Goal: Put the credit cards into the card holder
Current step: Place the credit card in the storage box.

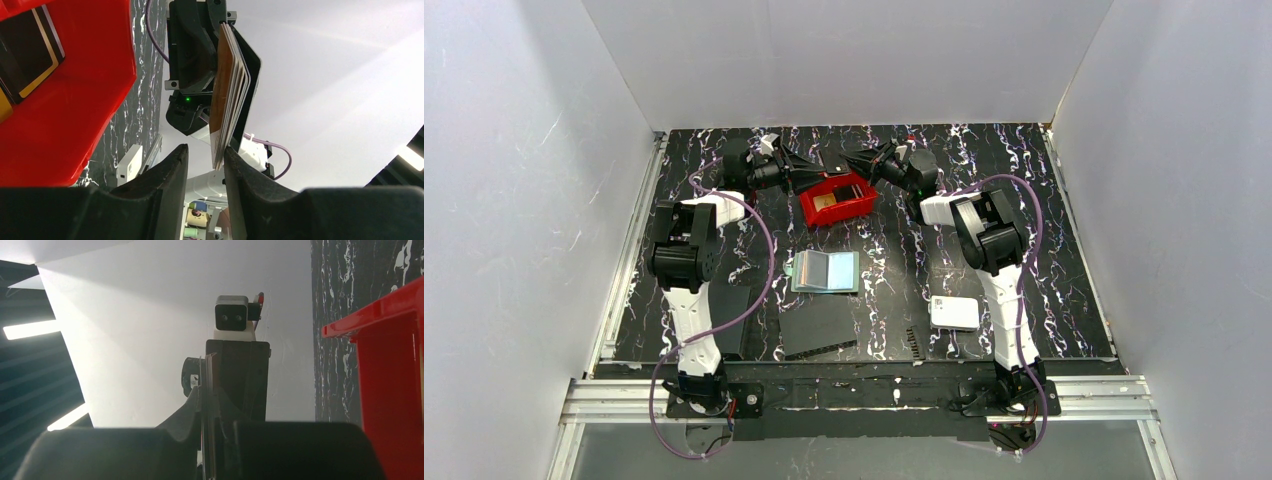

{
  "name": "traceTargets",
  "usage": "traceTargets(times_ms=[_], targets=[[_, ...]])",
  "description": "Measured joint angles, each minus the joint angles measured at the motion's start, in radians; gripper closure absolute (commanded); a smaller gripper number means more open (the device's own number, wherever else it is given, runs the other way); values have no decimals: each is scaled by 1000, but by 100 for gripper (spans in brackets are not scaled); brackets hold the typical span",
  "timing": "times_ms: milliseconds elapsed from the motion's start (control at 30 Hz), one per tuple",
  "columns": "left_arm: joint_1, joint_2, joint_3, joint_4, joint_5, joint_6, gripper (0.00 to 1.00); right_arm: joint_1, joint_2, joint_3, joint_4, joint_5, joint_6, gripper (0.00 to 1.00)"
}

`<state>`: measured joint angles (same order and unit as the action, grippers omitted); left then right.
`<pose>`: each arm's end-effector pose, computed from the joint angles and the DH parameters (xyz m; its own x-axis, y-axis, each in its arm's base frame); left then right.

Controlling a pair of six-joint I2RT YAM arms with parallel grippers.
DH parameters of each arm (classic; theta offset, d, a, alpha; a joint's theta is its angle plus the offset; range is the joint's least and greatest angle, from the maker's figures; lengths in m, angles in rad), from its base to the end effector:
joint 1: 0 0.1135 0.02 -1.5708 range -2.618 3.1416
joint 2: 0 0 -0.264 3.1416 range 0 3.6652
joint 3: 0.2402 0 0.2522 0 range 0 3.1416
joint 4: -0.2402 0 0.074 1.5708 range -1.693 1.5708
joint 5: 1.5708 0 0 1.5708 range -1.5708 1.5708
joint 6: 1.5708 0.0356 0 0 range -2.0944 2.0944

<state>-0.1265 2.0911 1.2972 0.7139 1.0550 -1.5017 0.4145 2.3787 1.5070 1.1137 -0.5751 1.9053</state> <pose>0.4495 -0.0884 0.2026 -0.9257 -0.3783 0.0005 -0.0154 0.0363 -0.9992 0.4638 0.2252 0.1719 -0.8478 0.4929 0.1956 0.0624 -0.2735 0.9598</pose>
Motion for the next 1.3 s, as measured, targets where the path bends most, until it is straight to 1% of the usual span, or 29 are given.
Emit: traceTargets(times_ms=[100,367,467,667,800,967,1033,1100,1167,1267,1300], targets=[[0,0,2,-8,0,12,65,0,0,0,-13,0,-13,99],[0,13,25,-42,9,35,64,1,0,0,-32,3,-55,99],[0,16,33,-58,8,43,66,1,0,0,-50,3,-68,99],[0,16,47,-113,6,78,67,6,0,0,-76,2,-100,99],[-1,19,53,-160,0,110,72,17,0,0,-92,-7,-127,99],[-1,29,61,-211,-8,150,71,25,0,0,-124,-12,-157,99],[-1,29,62,-227,-12,160,75,26,0,1,-134,-13,-166,99],[-1,30,68,-238,-15,167,86,26,-1,2,-141,-12,-178,99],[-2,31,78,-247,-17,172,93,26,-1,3,-148,-11,-188,99],[-2,32,93,-254,-15,187,100,26,-1,3,-153,-9,-201,99],[-2,32,97,-256,-14,195,100,26,-1,5,-153,-7,-204,98]])
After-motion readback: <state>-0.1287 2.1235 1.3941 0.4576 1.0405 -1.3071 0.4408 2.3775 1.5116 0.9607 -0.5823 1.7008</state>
